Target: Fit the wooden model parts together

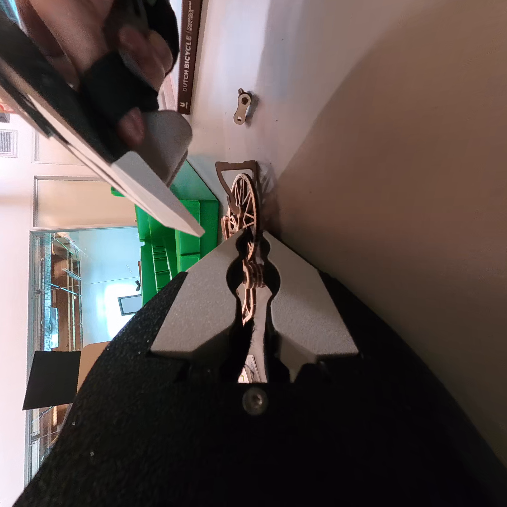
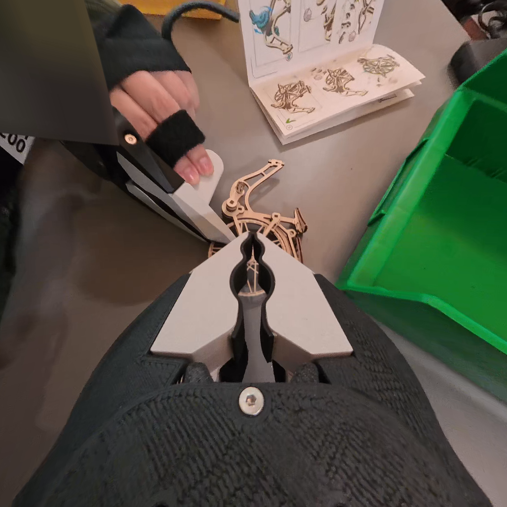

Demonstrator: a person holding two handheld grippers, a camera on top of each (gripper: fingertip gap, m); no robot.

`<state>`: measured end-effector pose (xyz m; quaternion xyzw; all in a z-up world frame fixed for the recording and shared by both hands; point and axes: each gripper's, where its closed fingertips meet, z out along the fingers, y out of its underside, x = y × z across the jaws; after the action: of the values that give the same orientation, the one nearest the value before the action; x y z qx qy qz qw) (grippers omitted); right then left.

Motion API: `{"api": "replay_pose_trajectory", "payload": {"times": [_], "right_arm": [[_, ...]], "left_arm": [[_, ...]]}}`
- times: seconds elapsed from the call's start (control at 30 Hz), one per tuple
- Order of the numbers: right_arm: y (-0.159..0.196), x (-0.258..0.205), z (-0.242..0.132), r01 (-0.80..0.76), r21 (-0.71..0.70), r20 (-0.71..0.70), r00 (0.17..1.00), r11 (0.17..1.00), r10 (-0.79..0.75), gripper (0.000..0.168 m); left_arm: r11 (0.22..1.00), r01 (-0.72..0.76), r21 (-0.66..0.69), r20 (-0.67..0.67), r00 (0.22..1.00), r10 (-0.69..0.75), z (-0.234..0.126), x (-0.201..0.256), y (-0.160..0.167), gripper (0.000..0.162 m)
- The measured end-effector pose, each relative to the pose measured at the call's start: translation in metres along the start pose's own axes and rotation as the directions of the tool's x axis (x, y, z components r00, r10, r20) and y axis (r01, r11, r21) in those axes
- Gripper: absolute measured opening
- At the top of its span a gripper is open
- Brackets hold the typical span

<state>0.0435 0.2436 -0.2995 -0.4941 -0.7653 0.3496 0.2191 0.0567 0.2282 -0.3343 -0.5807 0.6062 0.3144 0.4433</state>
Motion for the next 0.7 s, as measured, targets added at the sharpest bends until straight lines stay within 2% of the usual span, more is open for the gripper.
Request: {"api": "replay_pose_trajectory", "payload": {"times": [0.27,0.53,0.63,0.7], "right_arm": [[0.02,-0.005,0.01,-0.028,-0.089,0.055,0.998,0.996,0.033,0.0],[0.015,-0.004,0.007,-0.016,-0.055,0.042,0.999,0.998,0.018,0.0],[0.022,-0.005,0.009,-0.043,-0.089,0.068,0.997,0.995,0.049,0.0],[0.015,-0.002,0.004,-0.025,-0.048,0.047,0.999,0.999,0.028,0.0]], "left_arm": [[1.0,0.0,0.003,0.001,1.0,0.0,0.0,0.0,-0.001,0.004],[1.0,-0.001,0.003,0.002,1.0,0.001,0.0,0.0,-0.001,0.004],[1.0,0.0,0.007,0.003,1.0,0.0,0.0,0.0,-0.001,0.004],[1.0,0.0,0.006,0.003,1.0,0.0,0.0,0.0,-0.001,0.004]]}}
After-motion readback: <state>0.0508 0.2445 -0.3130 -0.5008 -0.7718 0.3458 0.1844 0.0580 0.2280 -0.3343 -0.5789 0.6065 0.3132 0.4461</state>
